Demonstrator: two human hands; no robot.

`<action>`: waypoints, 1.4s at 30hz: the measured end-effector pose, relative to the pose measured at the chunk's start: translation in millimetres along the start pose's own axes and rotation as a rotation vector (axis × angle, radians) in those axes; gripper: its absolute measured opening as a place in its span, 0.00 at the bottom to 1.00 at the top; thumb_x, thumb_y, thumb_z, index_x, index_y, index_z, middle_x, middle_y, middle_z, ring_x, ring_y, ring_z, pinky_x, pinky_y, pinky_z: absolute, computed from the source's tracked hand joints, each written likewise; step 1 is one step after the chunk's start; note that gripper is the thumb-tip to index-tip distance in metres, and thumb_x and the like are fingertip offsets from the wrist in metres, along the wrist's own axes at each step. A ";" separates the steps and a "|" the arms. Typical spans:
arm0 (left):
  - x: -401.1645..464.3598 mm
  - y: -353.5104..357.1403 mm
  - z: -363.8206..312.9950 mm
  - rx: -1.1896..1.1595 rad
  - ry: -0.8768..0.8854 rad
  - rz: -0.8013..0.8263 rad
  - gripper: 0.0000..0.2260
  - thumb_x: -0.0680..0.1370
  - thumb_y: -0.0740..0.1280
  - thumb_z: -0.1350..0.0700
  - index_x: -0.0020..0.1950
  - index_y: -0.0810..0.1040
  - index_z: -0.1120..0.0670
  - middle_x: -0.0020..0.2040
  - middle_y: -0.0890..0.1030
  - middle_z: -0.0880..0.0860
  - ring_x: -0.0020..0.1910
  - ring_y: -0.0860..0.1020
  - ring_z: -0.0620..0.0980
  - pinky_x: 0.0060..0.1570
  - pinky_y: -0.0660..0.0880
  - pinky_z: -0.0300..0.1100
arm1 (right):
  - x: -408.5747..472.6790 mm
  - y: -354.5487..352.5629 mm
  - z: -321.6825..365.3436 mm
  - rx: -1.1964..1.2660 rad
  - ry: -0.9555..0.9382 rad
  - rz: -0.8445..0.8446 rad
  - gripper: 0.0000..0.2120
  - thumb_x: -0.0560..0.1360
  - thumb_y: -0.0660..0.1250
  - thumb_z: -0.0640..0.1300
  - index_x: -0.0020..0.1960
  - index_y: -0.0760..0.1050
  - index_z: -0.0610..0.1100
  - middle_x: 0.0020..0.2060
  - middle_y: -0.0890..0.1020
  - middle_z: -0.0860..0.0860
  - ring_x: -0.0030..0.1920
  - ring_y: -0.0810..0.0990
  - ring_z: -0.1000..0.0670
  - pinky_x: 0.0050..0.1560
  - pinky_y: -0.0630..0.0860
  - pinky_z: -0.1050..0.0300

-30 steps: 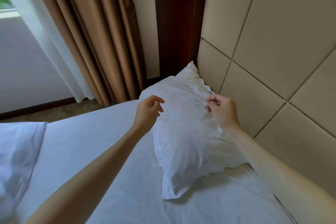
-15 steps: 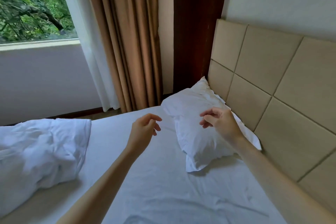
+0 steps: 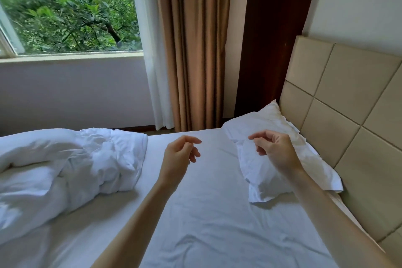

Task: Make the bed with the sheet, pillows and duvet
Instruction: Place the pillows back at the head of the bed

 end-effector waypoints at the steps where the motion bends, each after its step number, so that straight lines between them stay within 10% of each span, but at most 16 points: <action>1: -3.8 -3.8 2.0 0.001 -0.005 -0.019 0.16 0.78 0.56 0.66 0.44 0.82 0.55 0.29 0.79 0.49 0.28 0.74 0.41 0.29 0.68 0.30 | -0.9 4.3 0.8 0.010 0.003 0.021 0.10 0.77 0.63 0.33 0.43 0.82 0.40 0.29 0.78 0.50 0.31 0.74 0.55 0.35 0.74 0.67; 19: -112.1 -124.4 74.4 0.007 -0.272 -0.347 0.13 0.78 0.57 0.66 0.45 0.82 0.58 0.30 0.78 0.50 0.27 0.73 0.43 0.29 0.68 0.31 | -70.7 132.7 -17.6 -0.023 0.110 0.420 0.10 0.75 0.62 0.31 0.42 0.81 0.38 0.28 0.77 0.49 0.30 0.74 0.54 0.34 0.72 0.66; 42: -187.0 -489.0 58.9 0.025 -0.212 -0.324 0.13 0.78 0.57 0.68 0.45 0.80 0.60 0.32 0.77 0.54 0.25 0.72 0.41 0.26 0.67 0.29 | -229.0 448.6 108.0 0.042 0.001 0.373 0.10 0.74 0.63 0.31 0.42 0.82 0.38 0.28 0.78 0.47 0.28 0.74 0.54 0.34 0.73 0.66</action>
Point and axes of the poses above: each hand's wrist, its own x-axis towards the middle knuckle, its own y-axis out of the palm, z = x × y, the point moved 4 cm from there along x, towards the middle knuckle
